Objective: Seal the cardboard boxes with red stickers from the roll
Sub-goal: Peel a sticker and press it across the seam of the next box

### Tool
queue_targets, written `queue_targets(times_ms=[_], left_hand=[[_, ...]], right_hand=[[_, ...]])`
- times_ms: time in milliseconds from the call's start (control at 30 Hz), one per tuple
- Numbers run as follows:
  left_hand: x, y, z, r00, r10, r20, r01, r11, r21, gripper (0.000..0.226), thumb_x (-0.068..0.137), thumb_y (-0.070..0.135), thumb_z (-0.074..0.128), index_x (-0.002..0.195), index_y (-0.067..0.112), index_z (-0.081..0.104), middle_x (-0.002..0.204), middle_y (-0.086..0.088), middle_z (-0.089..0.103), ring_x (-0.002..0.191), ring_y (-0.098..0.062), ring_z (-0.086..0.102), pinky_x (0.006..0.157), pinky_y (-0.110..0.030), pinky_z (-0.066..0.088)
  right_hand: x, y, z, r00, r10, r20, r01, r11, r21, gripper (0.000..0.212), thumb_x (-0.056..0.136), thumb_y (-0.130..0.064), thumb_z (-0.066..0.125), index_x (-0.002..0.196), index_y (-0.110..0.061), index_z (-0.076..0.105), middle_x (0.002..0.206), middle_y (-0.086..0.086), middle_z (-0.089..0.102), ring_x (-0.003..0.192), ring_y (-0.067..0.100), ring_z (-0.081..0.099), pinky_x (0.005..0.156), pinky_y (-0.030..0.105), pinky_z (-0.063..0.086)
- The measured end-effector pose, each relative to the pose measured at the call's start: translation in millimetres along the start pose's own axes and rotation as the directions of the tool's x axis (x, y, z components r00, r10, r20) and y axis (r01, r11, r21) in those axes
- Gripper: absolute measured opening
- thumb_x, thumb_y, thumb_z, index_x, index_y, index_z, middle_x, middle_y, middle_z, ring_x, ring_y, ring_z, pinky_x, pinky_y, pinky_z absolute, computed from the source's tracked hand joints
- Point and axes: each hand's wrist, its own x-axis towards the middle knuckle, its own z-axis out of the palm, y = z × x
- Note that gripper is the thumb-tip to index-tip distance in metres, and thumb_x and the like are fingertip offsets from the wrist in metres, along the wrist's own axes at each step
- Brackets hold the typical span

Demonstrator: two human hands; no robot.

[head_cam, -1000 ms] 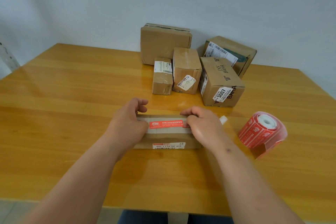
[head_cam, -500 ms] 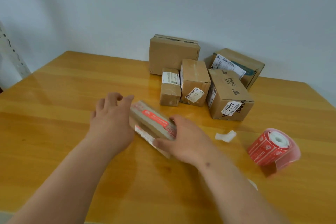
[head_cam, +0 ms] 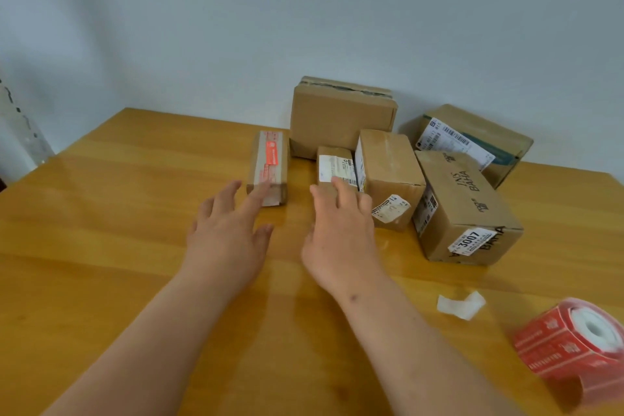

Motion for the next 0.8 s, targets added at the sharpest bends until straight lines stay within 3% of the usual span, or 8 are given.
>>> queue_targets(times_ms=[100, 200, 267, 367, 433, 500, 633, 800], left_hand=[[-2.8, 15.0, 8.9, 0.984, 0.158, -0.081, -0.157, 0.987, 0.018, 0.052, 0.097, 0.042, 0.043, 0.145, 0.052, 0.025, 0.155, 0.011, 0.019, 0.140, -0.021, 0.016, 0.110, -0.044, 0.021], [-4.2, 23.7, 17.5, 0.986, 0.164, -0.008, -0.164, 0.984, -0.071, 0.051, 0.100, 0.037, 0.038, 0.148, 0.046, 0.024, 0.156, 0.014, 0.022, 0.142, -0.017, 0.018, 0.113, -0.043, 0.021], [-5.6, 30.4, 20.4, 0.980, 0.196, 0.026, -0.189, 0.966, -0.176, 0.053, 0.101, 0.029, 0.039, 0.150, 0.040, 0.023, 0.157, 0.014, 0.020, 0.144, -0.015, 0.020, 0.116, -0.041, 0.024], [-13.6, 42.3, 17.9, 0.978, 0.193, 0.074, -0.144, 0.893, -0.426, 0.052, 0.102, 0.021, 0.041, 0.150, 0.033, 0.026, 0.158, 0.012, 0.022, 0.144, -0.011, 0.023, 0.114, -0.025, 0.022], [-22.1, 48.3, 16.2, 0.985, 0.168, 0.049, -0.121, 0.856, -0.502, 0.051, 0.102, 0.021, 0.042, 0.150, 0.031, 0.029, 0.156, 0.010, 0.025, 0.142, -0.011, 0.027, 0.110, -0.021, 0.023], [-31.6, 51.8, 14.7, 0.992, 0.127, -0.010, -0.115, 0.860, -0.496, 0.049, 0.101, 0.024, 0.043, 0.149, 0.030, 0.032, 0.154, 0.008, 0.027, 0.141, -0.013, 0.026, 0.109, -0.023, 0.024], [-51.7, 57.9, 10.5, 0.991, 0.105, -0.087, -0.131, 0.904, -0.406, 0.050, 0.099, 0.032, 0.045, 0.148, 0.031, 0.033, 0.154, 0.003, 0.026, 0.141, -0.021, 0.024, 0.113, -0.038, 0.028], [-76.2, 62.8, -1.9, 0.983, 0.182, 0.008, -0.174, 0.955, -0.239, 0.070, 0.088, 0.059, 0.050, 0.149, 0.045, 0.018, 0.159, 0.014, 0.009, 0.147, -0.019, 0.008, 0.117, -0.050, 0.019]], right_hand=[[12.2, 14.4, 5.0, 0.991, 0.039, 0.128, -0.026, 0.994, -0.103, 0.075, 0.089, -0.021, 0.052, 0.151, -0.024, 0.009, 0.160, 0.004, -0.004, 0.145, 0.029, -0.005, 0.119, 0.044, 0.011], [10.5, 22.7, 11.8, 0.983, 0.009, 0.181, 0.016, 0.991, -0.133, 0.077, 0.089, -0.028, 0.052, 0.151, -0.023, 0.008, 0.160, 0.002, 0.001, 0.146, 0.026, -0.006, 0.120, 0.044, 0.008], [3.2, 25.5, 9.4, 0.989, -0.010, 0.147, 0.026, 0.994, -0.104, 0.070, 0.088, -0.030, 0.054, 0.148, -0.023, 0.019, 0.157, -0.002, 0.013, 0.145, 0.027, 0.003, 0.118, 0.045, 0.013], [-15.8, 29.2, 0.7, 0.997, -0.068, 0.042, 0.072, 0.992, -0.100, 0.046, 0.089, -0.038, 0.052, 0.130, -0.021, 0.043, 0.139, -0.001, 0.039, 0.136, 0.029, 0.029, 0.110, 0.044, 0.032], [-32.4, 31.8, -7.0, 0.996, -0.085, -0.026, 0.082, 0.990, -0.113, 0.042, 0.085, -0.049, 0.052, 0.115, -0.019, 0.052, 0.121, 0.000, 0.050, 0.117, 0.027, 0.047, 0.098, 0.042, 0.042], [-49.1, 35.8, -14.6, 0.995, -0.066, -0.074, 0.056, 0.990, -0.130, 0.042, 0.079, -0.056, 0.056, 0.102, -0.020, 0.056, 0.106, -0.002, 0.053, 0.098, 0.023, 0.053, 0.091, 0.042, 0.045], [-71.5, 46.4, -27.2, 0.999, -0.035, -0.040, 0.030, 0.992, -0.121, 0.024, 0.072, -0.037, 0.064, 0.089, -0.022, 0.055, 0.094, -0.005, 0.048, 0.088, 0.022, 0.053, 0.103, 0.045, 0.037], [-95.7, 59.2, -49.7, 0.982, -0.093, 0.167, 0.079, 0.993, 0.087, 0.029, 0.067, -0.009, 0.061, 0.084, -0.025, 0.045, 0.091, -0.011, 0.041, 0.093, 0.010, 0.045, 0.119, 0.038, 0.010]])
